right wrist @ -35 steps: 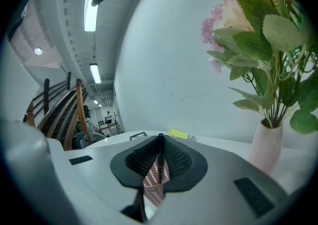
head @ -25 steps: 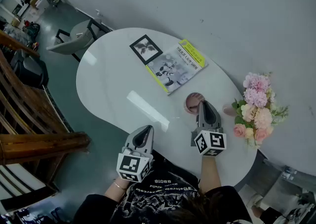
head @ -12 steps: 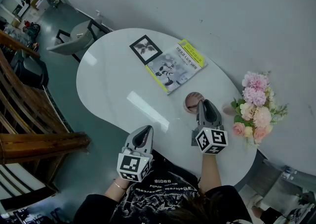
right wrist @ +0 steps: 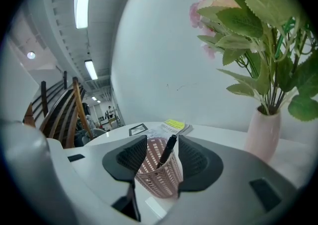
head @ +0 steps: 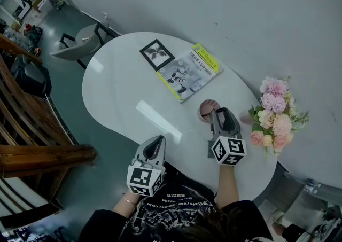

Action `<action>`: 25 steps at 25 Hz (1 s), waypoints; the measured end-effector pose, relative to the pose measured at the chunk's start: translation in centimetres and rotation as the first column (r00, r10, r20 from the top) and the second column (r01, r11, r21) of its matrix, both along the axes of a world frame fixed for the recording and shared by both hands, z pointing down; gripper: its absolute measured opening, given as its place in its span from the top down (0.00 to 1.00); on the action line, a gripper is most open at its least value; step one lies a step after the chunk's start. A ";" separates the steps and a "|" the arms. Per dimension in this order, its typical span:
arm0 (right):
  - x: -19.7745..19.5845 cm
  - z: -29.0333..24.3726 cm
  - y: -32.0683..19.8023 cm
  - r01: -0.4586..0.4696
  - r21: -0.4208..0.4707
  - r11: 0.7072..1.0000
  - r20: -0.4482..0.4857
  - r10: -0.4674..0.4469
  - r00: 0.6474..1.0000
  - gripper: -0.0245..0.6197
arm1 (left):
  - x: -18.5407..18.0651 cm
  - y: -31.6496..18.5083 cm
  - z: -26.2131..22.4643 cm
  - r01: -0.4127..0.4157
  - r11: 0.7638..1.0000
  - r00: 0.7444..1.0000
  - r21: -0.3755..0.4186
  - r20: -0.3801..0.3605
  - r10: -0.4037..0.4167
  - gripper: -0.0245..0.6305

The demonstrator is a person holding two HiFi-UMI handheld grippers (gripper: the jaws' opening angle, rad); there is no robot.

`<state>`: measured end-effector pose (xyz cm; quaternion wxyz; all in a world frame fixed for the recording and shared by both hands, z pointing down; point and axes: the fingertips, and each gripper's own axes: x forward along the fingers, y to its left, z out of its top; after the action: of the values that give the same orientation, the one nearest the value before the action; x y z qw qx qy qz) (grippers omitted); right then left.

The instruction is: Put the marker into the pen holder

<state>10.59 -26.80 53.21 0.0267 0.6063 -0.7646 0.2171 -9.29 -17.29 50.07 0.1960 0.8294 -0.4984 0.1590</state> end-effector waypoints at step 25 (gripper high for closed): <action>-2.2 -5.4 7.3 -0.017 0.066 0.998 -0.106 0.024 0.994 0.61 | 0.3 0.8 -2.0 -0.064 0.995 0.994 0.074 -0.084 0.070 0.92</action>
<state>8.36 -19.53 47.78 0.0457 0.6252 -0.7626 0.1597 -8.97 -16.52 48.03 0.1822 0.8583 -0.4666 0.1114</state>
